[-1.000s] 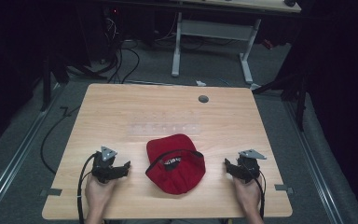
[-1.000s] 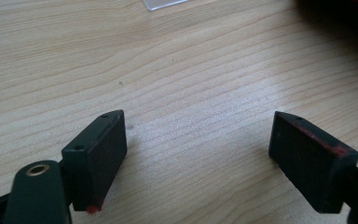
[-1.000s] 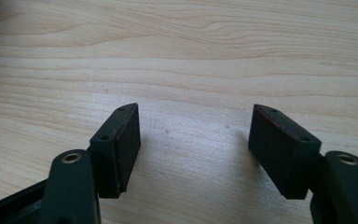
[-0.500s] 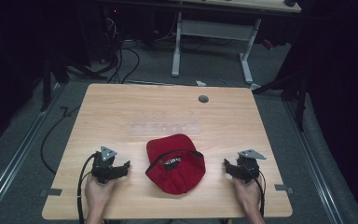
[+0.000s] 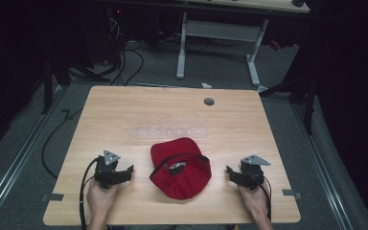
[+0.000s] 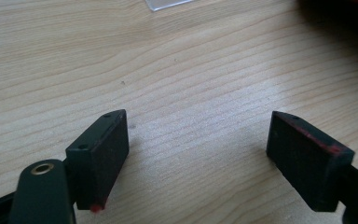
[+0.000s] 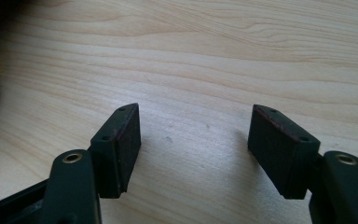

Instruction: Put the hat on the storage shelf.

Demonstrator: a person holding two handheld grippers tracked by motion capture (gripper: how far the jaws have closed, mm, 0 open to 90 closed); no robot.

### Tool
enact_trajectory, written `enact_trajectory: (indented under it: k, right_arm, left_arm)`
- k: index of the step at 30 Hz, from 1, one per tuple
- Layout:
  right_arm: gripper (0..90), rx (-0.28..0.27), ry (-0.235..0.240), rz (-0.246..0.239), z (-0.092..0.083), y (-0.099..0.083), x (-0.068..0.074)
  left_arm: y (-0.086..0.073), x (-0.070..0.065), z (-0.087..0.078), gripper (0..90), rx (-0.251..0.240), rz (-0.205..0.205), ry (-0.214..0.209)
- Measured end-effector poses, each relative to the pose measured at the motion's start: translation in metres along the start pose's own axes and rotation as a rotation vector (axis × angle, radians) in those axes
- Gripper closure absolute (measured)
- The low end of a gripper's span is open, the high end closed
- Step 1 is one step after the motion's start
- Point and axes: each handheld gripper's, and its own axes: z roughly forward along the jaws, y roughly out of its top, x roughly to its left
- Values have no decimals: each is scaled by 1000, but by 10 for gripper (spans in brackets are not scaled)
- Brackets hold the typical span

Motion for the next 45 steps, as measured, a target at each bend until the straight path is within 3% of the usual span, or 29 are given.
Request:
enact_trajectory:
  k: [5,11,18,23,27,34,41,45]
  right_arm:
    - [415,-5,24,0,-4,-2,3]
    - [425,-61,82,-4,-21,2,18]
    - [413,-105,167,-83,-43,7,44]
    - [398,-119,211,-102,-47,12,54]
    - [386,-124,241,-101,-41,19,61]
    - [381,-104,271,-120,-15,35,77]
    - [406,-73,283,-70,15,41,80]
    - [423,-66,288,-58,23,42,80]
  left_arm:
    - [0,0,0,215,0,0,0]
    - [0,0,0,215,-1,0,0]
    - [0,0,0,215,-1,0,0]
    - [0,0,0,215,-1,-1,0]
    - [0,0,0,214,-1,-1,0]
    - [0,0,0,215,-1,-1,0]
    - [0,0,0,215,-1,-1,0]
    - [0,0,0,214,-1,0,1]
